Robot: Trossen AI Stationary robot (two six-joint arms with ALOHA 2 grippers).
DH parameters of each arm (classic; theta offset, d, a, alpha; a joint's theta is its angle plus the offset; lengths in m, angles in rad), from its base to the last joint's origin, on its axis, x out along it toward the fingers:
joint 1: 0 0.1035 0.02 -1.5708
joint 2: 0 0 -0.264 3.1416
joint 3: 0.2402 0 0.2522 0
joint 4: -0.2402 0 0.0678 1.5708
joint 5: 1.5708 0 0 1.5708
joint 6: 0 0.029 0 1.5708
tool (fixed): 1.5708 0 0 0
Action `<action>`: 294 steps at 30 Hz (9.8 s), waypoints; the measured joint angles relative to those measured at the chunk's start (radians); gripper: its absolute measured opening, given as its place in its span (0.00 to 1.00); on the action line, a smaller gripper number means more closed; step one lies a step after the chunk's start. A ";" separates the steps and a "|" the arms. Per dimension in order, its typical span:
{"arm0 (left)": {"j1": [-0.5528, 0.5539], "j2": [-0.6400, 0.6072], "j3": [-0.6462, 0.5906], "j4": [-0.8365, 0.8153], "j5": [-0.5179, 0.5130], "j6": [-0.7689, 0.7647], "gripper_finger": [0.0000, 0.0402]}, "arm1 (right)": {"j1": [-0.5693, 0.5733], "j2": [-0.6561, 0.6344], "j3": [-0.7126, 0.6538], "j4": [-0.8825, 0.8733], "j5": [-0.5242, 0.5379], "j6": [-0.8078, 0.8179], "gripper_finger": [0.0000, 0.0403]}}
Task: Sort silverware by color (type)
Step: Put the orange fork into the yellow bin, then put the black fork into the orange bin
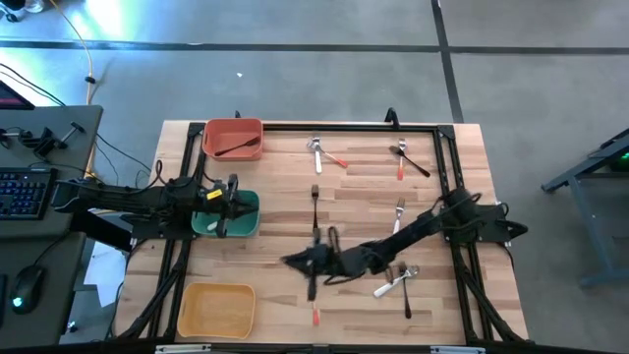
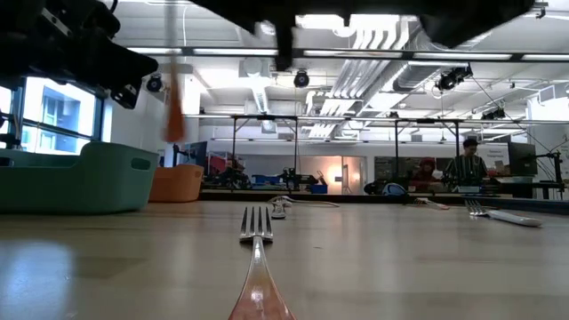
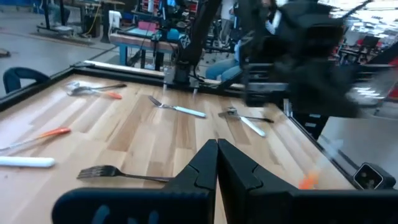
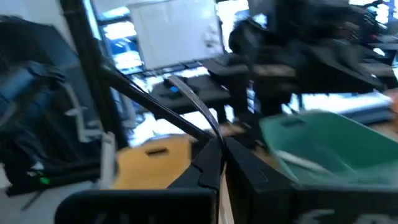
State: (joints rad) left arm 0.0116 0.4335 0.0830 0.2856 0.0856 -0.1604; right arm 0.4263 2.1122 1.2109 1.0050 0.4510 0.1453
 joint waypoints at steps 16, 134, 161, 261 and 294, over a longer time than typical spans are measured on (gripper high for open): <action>0.000 0.000 0.000 -0.031 -0.001 0.024 0.03 | -0.021 0.274 0.517 -0.205 -0.135 -0.030 0.00; -0.581 0.764 0.185 0.436 -0.229 0.245 0.40 | 0.093 0.183 0.523 -0.222 0.207 -0.576 0.00; -0.583 0.812 0.219 0.551 -0.227 0.154 0.40 | 0.077 0.183 0.523 -0.222 0.207 -0.573 0.00; -1.129 1.114 0.710 -0.928 -0.084 -0.894 0.00 | 0.197 0.182 0.523 -0.430 1.067 -0.849 0.00; -1.075 0.934 0.677 -0.632 -0.138 -0.306 0.05 | 0.172 0.182 0.520 -0.487 1.010 -0.804 0.00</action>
State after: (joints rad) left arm -1.0630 1.3671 0.7605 -0.3466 -0.0519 -0.4669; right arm 0.5988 2.2944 1.7306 0.5180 1.4608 -0.6585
